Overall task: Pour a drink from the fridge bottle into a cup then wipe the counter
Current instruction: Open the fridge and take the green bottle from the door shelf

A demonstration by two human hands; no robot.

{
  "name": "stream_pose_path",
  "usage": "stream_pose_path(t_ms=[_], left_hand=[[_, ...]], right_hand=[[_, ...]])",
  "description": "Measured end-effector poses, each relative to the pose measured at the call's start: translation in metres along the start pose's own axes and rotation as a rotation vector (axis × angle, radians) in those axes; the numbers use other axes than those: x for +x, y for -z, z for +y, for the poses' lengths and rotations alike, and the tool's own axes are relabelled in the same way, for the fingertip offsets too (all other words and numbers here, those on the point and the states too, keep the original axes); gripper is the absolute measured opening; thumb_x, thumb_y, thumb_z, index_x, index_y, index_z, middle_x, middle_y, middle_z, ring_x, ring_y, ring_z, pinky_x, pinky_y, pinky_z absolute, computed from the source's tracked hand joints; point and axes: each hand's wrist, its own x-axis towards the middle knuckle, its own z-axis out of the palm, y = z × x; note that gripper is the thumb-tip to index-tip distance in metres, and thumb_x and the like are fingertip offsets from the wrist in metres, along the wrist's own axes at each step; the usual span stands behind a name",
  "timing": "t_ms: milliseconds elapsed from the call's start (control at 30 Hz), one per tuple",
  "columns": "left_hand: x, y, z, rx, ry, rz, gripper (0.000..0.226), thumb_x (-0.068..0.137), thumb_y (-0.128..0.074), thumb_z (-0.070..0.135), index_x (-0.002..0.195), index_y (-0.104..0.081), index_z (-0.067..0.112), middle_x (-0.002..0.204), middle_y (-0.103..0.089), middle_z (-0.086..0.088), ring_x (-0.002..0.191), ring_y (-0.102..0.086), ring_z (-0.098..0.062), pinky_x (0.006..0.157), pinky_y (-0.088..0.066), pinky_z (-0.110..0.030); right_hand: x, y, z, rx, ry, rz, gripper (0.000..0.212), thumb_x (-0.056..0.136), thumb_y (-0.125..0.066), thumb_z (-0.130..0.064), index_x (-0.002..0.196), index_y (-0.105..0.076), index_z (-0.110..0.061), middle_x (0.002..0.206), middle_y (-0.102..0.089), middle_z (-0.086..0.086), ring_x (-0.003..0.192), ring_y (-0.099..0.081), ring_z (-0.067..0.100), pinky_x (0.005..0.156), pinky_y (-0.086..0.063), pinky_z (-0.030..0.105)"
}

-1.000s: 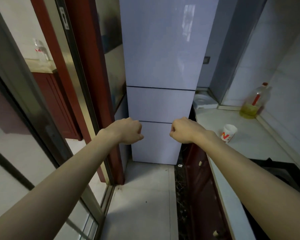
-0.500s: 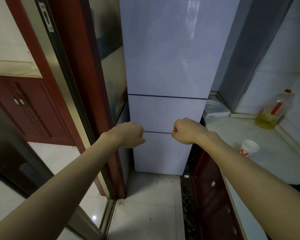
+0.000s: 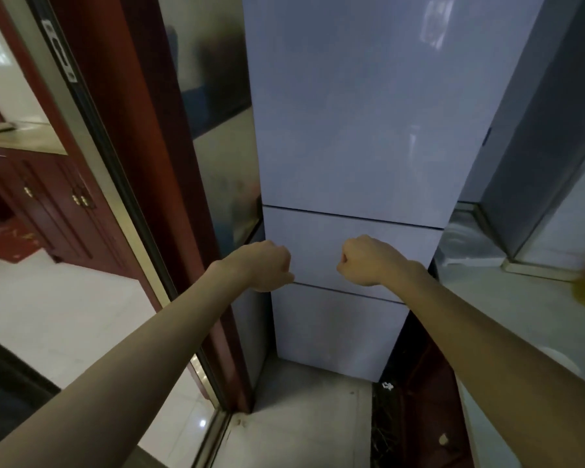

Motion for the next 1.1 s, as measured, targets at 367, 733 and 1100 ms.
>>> stream_pose_path(t_ms=[367,733,1100], left_hand=[[0.074,0.011,-0.054,-0.010,0.102,-0.039,0.037,0.101,-0.045,0.039,0.114,-0.063,0.009,0.110,-0.066,-0.009,0.097,-0.065,-0.027,0.079,-0.051,-0.036],[0.188,0.031,-0.141,-0.033,-0.022,-0.026,0.032,0.101,-0.044,0.030,0.098,-0.062,0.004,0.104,-0.065,-0.011,0.079,-0.053,-0.022,0.075,-0.047,-0.033],[0.270,-0.004,-0.179,-0.516,0.194,0.034,0.053,0.097,-0.050,0.039,0.138,-0.043,0.007,0.140,-0.049,-0.012,0.123,-0.052,-0.030,0.102,-0.046,-0.040]], right_hand=[[0.101,0.010,0.004,-0.056,0.060,-0.014,0.036,0.088,-0.049,-0.010,0.057,-0.031,-0.014,0.053,-0.032,0.006,0.047,-0.029,0.020,0.046,-0.020,0.027],[0.227,0.041,-0.029,-0.124,0.011,-0.009,0.020,0.090,-0.048,-0.015,0.071,-0.050,-0.008,0.088,-0.056,0.016,0.081,-0.056,0.028,0.065,-0.037,0.027],[0.320,0.067,-0.083,-0.285,0.156,0.087,0.028,0.100,-0.038,-0.018,0.115,-0.058,-0.004,0.122,-0.056,0.014,0.109,-0.053,0.027,0.084,-0.042,0.032]])
